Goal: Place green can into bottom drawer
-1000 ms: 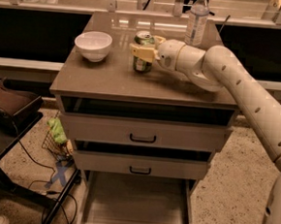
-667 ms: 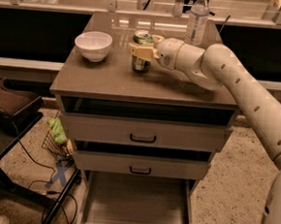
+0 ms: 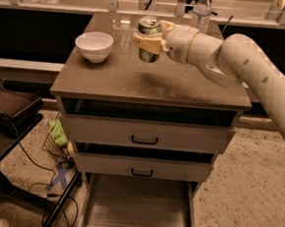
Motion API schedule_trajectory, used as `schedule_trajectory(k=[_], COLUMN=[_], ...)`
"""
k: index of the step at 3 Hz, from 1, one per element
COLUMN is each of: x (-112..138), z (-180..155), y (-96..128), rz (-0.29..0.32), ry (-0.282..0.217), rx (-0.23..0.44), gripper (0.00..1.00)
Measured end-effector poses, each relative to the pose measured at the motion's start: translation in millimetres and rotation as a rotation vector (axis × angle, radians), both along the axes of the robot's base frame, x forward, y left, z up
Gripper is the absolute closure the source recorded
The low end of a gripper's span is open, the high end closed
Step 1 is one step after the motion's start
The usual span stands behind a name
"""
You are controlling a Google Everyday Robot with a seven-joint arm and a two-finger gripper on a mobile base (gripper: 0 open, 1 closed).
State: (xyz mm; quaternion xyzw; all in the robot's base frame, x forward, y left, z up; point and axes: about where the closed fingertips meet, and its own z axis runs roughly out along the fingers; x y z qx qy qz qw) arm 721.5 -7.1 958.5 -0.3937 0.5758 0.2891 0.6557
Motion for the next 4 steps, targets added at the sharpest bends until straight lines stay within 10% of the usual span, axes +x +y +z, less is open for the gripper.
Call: schedule_trajectory(k=[2, 3, 4], x=[-136, -234, -280], z=[-8, -52, -86], y=[3, -20, -90], rz=[0.036, 0.070, -0.023], ry=[-0.035, 0.072, 0.129], rx=[-0.001, -0.045, -0.064], gripper=[1.00, 1.00, 1.00])
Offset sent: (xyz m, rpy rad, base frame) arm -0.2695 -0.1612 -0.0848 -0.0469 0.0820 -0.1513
